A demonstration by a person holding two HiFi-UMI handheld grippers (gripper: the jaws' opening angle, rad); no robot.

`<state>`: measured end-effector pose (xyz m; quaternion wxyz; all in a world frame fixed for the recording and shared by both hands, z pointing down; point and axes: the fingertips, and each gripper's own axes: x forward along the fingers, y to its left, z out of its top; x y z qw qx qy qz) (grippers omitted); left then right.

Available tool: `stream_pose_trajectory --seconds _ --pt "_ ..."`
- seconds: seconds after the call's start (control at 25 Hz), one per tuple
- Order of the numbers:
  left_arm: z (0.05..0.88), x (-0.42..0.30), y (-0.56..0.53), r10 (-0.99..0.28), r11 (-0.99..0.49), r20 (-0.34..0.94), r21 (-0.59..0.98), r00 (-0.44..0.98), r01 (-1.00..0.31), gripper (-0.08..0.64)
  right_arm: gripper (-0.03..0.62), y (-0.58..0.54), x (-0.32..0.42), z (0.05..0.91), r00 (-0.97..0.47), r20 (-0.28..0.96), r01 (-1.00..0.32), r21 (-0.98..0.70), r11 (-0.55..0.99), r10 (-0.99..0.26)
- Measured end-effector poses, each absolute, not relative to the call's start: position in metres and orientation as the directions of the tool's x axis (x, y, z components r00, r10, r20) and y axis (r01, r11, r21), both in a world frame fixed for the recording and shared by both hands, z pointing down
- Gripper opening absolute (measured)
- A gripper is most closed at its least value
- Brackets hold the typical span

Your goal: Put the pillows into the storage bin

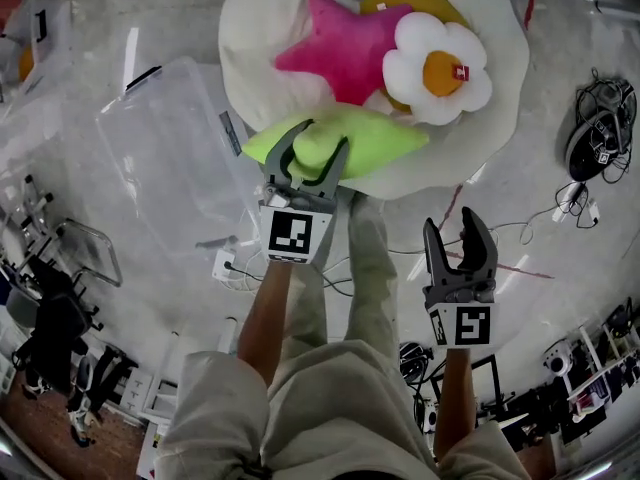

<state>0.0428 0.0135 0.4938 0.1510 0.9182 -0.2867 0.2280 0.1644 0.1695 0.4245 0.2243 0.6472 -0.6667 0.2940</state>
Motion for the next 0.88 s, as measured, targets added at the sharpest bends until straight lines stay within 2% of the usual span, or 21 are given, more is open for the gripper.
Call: stream_pose_trajectory --seconds 0.12,0.4,0.68,0.88 --pt "0.461 0.024 -0.01 -0.523 -0.779 0.463 0.082 0.716 -0.622 0.224 0.236 0.158 0.152 0.414 -0.086 0.666 -0.995 -0.101 0.026 -0.741" --pt "0.408 -0.067 -0.067 -0.662 -0.652 0.398 0.11 0.635 -0.75 0.225 0.233 0.115 0.101 0.393 -0.177 0.633 -0.984 -0.095 0.151 -0.754" --pt "0.382 -0.202 -0.083 -0.8 -0.461 0.41 0.048 0.438 -0.886 0.225 0.232 0.072 0.036 0.384 -0.314 0.6 -0.942 -0.101 0.32 -0.736" --pt "0.375 -0.316 -0.075 -0.875 -0.271 0.413 0.016 0.253 -0.962 0.227 0.232 0.049 -0.021 0.381 -0.414 0.588 -0.892 -0.11 0.438 -0.695"
